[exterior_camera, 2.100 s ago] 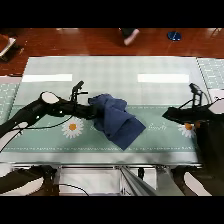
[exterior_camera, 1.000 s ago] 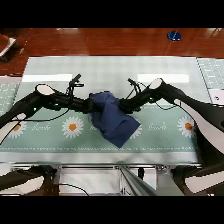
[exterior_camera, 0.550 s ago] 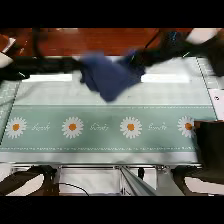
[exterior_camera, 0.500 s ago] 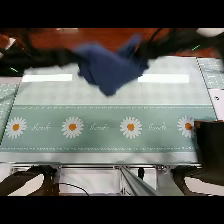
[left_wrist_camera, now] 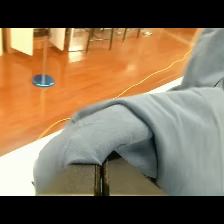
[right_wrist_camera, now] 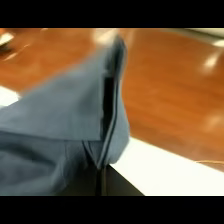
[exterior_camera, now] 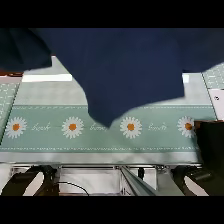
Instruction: Fold the shirts.
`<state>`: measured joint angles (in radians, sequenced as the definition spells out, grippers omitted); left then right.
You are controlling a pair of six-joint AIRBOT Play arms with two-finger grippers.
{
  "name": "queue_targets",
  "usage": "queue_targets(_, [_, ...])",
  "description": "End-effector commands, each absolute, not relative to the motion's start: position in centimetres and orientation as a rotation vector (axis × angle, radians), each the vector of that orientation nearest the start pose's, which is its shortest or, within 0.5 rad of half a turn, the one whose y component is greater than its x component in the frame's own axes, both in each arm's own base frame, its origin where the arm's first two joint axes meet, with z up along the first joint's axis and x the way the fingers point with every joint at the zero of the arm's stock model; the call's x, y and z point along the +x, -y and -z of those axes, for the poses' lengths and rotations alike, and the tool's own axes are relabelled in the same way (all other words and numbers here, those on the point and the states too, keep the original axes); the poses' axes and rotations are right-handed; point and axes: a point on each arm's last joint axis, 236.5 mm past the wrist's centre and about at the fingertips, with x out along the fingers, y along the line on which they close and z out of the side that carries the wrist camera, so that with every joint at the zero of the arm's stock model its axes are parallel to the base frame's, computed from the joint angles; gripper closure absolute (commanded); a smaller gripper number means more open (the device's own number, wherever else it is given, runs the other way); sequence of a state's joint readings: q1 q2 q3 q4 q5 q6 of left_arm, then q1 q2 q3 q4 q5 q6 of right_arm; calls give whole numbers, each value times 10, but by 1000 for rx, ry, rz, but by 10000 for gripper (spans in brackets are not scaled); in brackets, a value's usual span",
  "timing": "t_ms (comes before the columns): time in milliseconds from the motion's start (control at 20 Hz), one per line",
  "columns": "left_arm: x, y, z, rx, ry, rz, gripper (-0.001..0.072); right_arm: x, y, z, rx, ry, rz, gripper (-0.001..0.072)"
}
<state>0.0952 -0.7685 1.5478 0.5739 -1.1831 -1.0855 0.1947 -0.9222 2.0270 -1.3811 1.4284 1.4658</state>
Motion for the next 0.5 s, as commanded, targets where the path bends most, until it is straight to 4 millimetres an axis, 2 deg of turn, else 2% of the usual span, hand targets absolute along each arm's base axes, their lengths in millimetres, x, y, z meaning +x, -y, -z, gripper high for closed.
queue_targets(0, [214, 151, -416, -27, -218, 720, 689, 215, -64, -448, -88, -323, -295, 690])
queue_targets(150, [195, 121, -380, -14, -347, 552, 689, 187, -50, -414, -84, -454, -257, 690])
queue_targets(300, [189, 83, -322, -106, -486, 342, 689, 172, -32, -363, -30, -600, -173, 690])
queue_targets(350, [189, 80, -299, -141, -535, 321, 689, 171, -31, -341, -11, -653, -160, 690])
queue_targets(450, [188, 91, -241, -215, -664, 358, 689, 171, -34, -285, 28, -791, -140, 690])
